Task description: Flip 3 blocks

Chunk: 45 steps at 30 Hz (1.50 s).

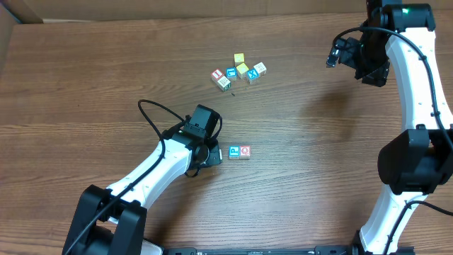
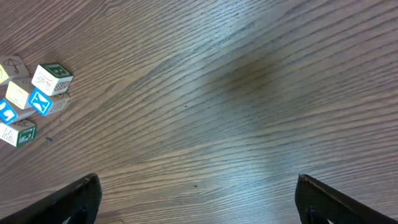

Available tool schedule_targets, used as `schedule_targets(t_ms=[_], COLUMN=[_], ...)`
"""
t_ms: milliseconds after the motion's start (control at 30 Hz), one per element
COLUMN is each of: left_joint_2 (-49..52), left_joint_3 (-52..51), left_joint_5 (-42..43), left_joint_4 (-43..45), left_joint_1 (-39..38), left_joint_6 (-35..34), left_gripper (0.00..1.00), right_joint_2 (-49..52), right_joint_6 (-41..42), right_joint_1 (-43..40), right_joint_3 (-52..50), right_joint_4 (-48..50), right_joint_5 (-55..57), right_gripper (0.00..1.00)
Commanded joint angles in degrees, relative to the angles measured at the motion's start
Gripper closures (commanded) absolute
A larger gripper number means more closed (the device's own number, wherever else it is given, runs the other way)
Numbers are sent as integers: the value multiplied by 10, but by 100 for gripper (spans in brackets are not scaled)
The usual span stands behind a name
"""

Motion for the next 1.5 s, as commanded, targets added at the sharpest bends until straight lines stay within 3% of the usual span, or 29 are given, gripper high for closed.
schedule_targets(t_ms=[0,400,1467], left_joint_2=[-3,0,40], left_joint_3=[-4,-21,-19], left_joint_5=[8,23,22], left_joint_4=[-18,3,109], left_joint_1=[3,2,3], left_joint_6=[-16,-51,-39], left_gripper=[96,96,94], right_joint_2=[-14,-14,-14], right_joint_6=[-2,-2,-2], right_joint_1=[-1,-1,-1], right_joint_3=[12,12,12], right_joint_4=[0,0,0], right_joint_5=[-1,-1,-1], right_gripper=[0,0,0])
